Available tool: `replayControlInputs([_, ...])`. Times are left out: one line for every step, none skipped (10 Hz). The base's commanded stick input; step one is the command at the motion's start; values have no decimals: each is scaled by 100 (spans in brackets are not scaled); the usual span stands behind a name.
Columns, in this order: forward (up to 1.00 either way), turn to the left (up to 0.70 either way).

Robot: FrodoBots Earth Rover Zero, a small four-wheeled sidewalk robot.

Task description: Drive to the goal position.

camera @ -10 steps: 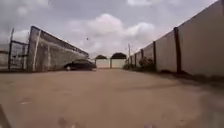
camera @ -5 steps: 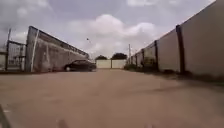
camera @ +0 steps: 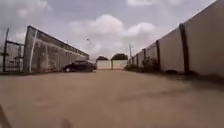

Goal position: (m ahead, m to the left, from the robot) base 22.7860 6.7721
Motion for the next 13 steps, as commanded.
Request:
replayControlInputs([70, 0])
replayControlInputs([70, 0])
replayControlInputs([70, 0])
replayControlInputs([70, 0])
replayControlInputs([70, 0])
replayControlInputs([70, 0])
replayControlInputs([70, 0])
replayControlInputs([70, 0])
replayControlInputs([70, 0])
replayControlInputs([70, 0])
replayControlInputs([70, 0])
replayControlInputs([70, 0])
replayControlInputs([70, 0])
